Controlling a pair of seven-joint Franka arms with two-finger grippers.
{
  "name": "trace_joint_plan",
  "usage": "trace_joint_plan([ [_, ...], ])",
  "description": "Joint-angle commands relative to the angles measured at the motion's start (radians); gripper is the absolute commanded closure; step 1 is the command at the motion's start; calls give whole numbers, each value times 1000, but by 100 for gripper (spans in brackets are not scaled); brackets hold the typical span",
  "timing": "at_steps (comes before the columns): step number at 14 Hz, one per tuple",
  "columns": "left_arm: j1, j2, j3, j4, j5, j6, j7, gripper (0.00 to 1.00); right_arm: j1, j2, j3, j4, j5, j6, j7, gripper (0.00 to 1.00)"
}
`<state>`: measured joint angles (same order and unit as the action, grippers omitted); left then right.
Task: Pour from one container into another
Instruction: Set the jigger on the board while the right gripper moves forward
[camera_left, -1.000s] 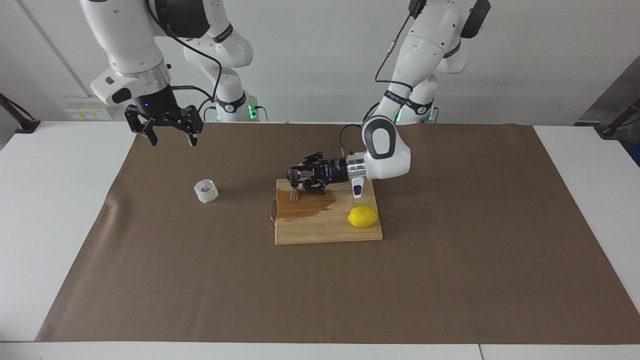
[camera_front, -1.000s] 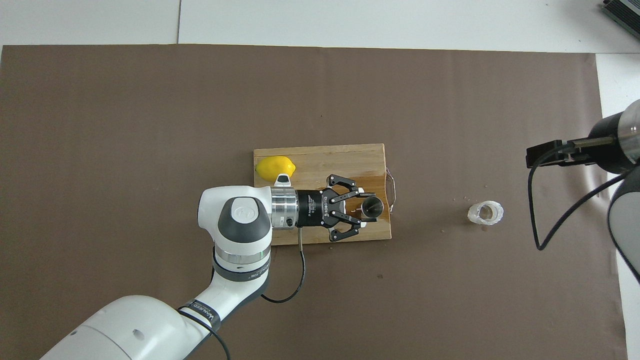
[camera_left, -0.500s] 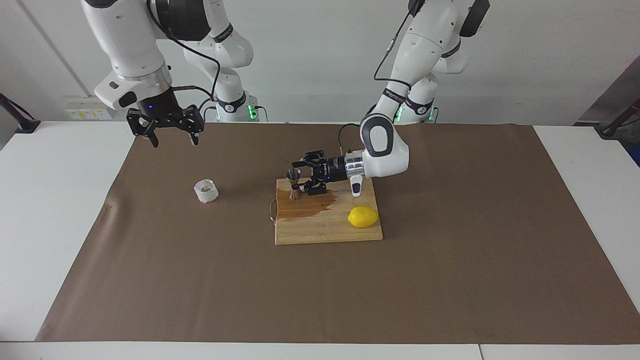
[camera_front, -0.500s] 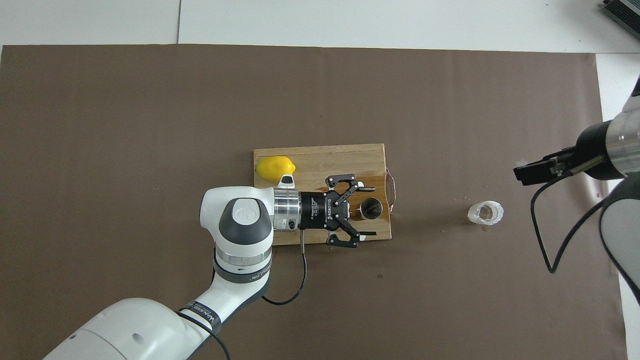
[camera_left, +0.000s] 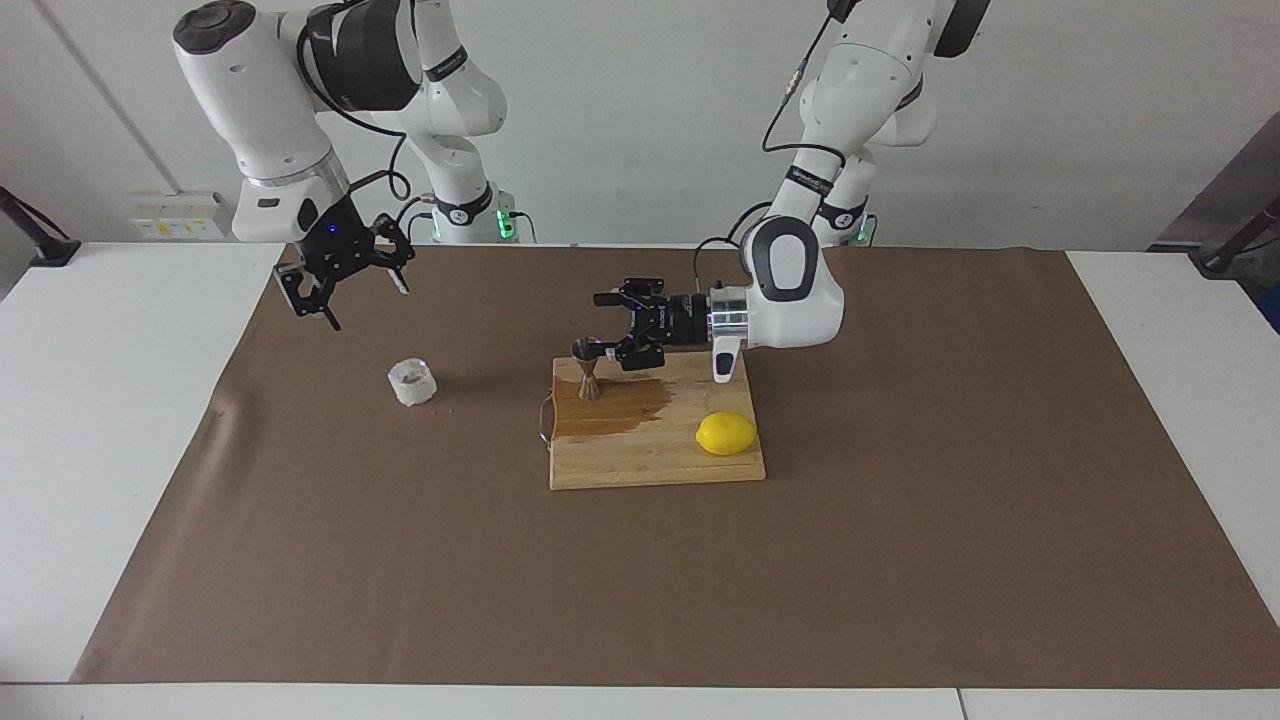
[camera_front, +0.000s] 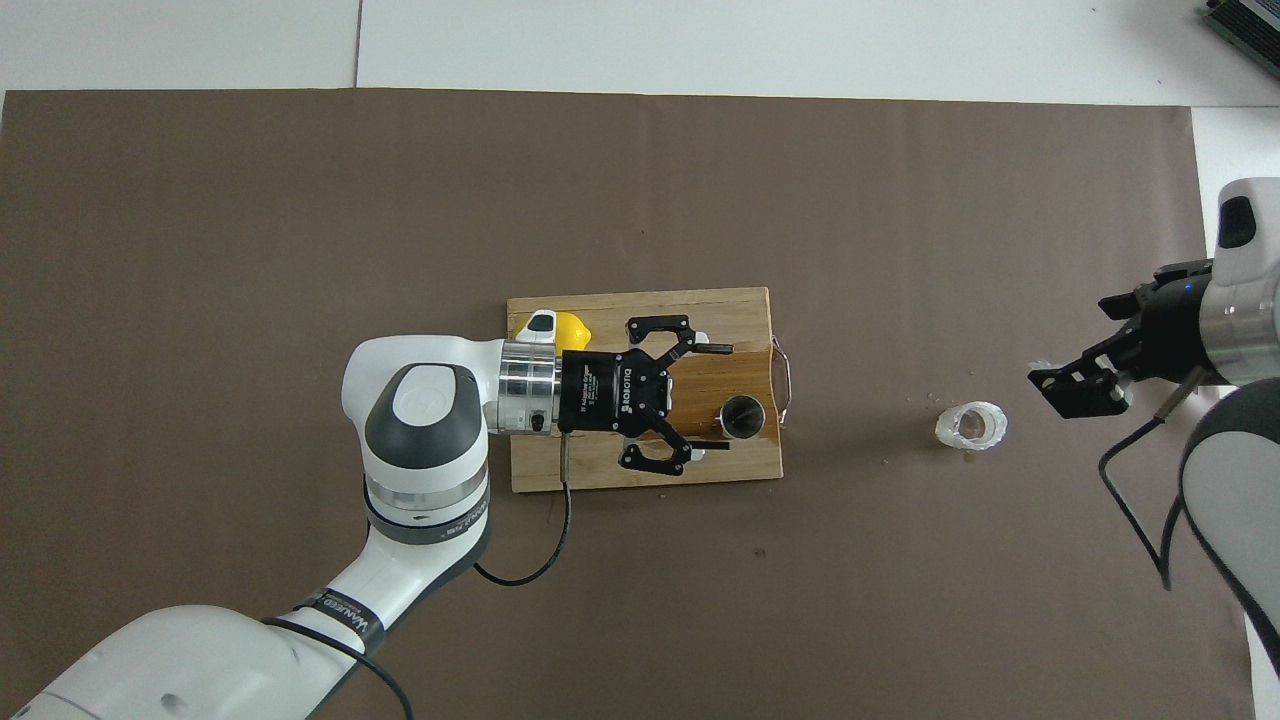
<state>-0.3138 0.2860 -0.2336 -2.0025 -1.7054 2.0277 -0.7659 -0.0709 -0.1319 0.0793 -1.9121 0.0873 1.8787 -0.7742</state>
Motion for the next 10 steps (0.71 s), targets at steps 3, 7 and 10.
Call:
trace_joint_plan([
  [3,123,-63,2,11,306,-59,-29,0,-18,-25,5,-57,31,22,-156,0],
  [7,180,-82,0,77,655,-89,-12,0,-70,-9,5,-126,126,33,-393,0],
  [10,197,-116,0,88,835,-103,28,0,-99,15,5,-182,173,108,-590,0],
])
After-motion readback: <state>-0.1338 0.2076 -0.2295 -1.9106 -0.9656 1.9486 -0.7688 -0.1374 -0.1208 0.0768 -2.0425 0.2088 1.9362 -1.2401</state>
